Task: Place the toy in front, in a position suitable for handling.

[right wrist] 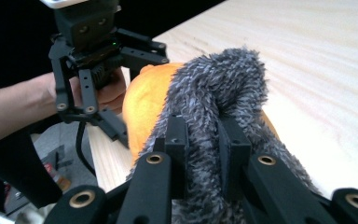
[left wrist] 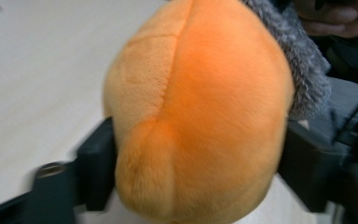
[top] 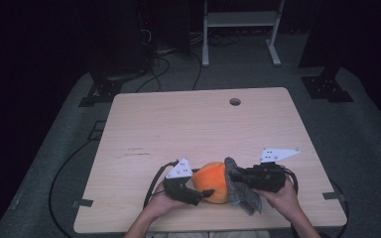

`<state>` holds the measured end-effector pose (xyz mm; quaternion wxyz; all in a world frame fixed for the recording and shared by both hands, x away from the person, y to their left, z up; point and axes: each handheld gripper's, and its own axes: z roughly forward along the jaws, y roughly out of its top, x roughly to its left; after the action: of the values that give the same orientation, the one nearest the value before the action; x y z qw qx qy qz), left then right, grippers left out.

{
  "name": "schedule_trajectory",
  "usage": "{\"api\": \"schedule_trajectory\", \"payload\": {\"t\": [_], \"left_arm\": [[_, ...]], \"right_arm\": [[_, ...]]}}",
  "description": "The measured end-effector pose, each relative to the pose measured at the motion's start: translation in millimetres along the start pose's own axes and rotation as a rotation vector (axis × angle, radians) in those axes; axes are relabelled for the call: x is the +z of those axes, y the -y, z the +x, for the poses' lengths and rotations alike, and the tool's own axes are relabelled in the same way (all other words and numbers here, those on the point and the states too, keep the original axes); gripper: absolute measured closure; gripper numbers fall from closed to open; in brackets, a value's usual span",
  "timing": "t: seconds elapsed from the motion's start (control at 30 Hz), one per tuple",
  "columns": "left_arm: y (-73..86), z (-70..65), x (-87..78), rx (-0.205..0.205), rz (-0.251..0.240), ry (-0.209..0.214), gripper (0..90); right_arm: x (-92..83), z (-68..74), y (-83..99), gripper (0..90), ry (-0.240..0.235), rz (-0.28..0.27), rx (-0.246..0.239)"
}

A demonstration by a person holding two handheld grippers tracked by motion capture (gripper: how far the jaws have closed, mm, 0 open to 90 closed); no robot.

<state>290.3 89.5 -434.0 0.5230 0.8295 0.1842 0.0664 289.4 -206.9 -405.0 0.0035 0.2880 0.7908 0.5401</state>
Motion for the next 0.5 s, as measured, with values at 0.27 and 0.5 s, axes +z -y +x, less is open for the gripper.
{"api": "schedule_trajectory", "payload": {"t": [0.27,0.5], "left_arm": [[0.7,8.7,-13.4,-0.044,-0.049,-0.028,34.3],[-2.6,3.2,-5.8,-0.023,-0.031,-0.055,32.9]], "right_arm": [[12.2,-12.9,11.8,76.2,0.030,0.099,0.026],[5.7,11.5,-5.1,76.0,-0.012,-0.012,-0.056]]}}
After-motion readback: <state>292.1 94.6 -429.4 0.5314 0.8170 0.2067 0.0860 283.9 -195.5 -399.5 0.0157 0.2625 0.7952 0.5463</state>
